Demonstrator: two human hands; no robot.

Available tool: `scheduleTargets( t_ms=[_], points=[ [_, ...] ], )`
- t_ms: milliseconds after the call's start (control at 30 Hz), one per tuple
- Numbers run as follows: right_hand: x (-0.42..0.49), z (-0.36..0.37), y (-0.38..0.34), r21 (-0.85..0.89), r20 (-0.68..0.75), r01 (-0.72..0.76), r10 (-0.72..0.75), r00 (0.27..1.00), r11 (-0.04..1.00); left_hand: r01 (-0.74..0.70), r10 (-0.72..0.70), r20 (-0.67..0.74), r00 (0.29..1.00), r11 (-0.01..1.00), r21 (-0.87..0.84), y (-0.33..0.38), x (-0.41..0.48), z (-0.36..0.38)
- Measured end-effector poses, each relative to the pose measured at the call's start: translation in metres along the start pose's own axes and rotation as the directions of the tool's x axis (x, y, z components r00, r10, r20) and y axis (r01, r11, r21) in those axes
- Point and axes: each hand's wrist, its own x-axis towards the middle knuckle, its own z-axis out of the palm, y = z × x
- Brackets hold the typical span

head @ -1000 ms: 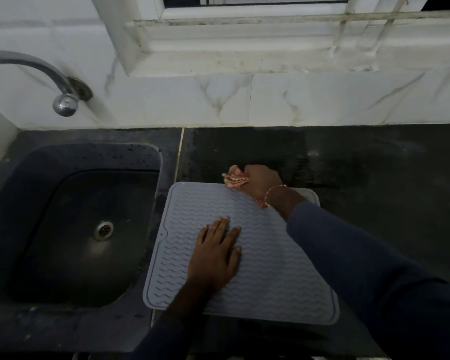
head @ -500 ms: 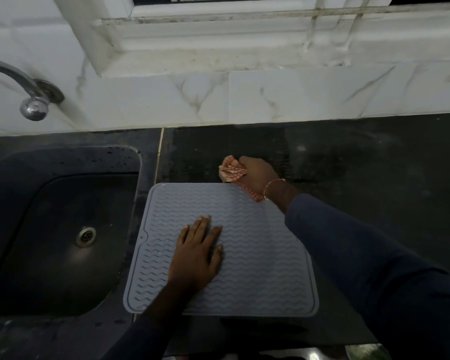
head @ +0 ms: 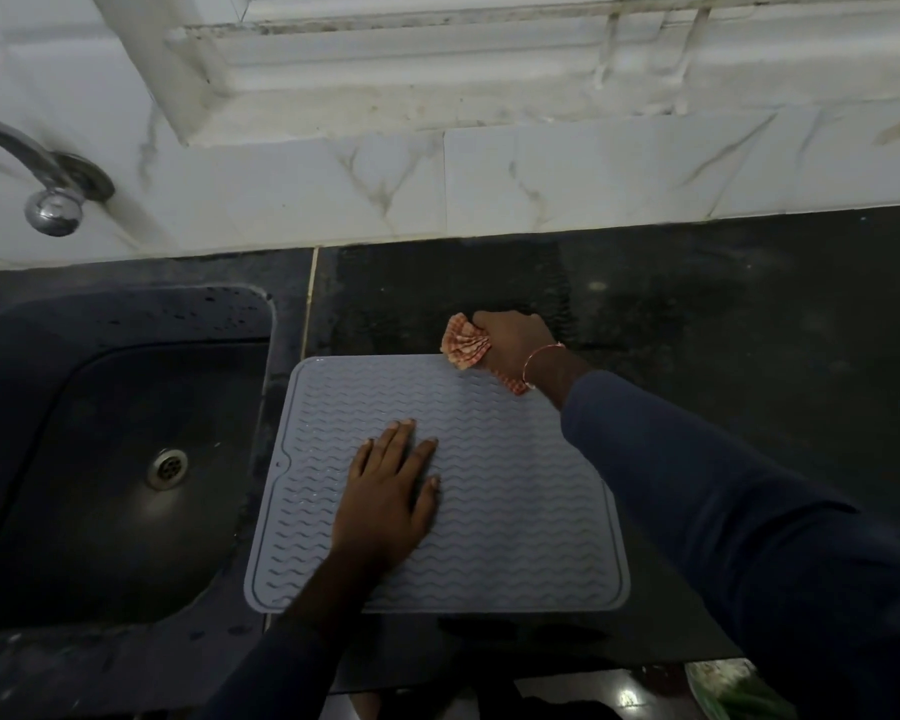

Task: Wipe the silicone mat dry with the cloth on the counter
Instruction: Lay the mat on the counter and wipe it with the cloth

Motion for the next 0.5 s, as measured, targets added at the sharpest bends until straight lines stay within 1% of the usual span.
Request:
scheduleTargets(
  t_ms=[367, 500],
  points=[
    [-0.036, -0.023, 0.063, 0.009, 0.011, -0.114, 0.114, 0.993, 0.993, -0.014, 0.014, 0.009, 1.000, 1.000, -0.025, 0.001, 0.000, -0.002],
    [-0.054, -0.030, 0.083, 0.045, -0.028, -0.184, 0.186, 0.982, 0.982, -0.017, 0.017, -0.003, 1.000, 1.000, -0.025, 0.001, 0.001, -0.003]
  ],
)
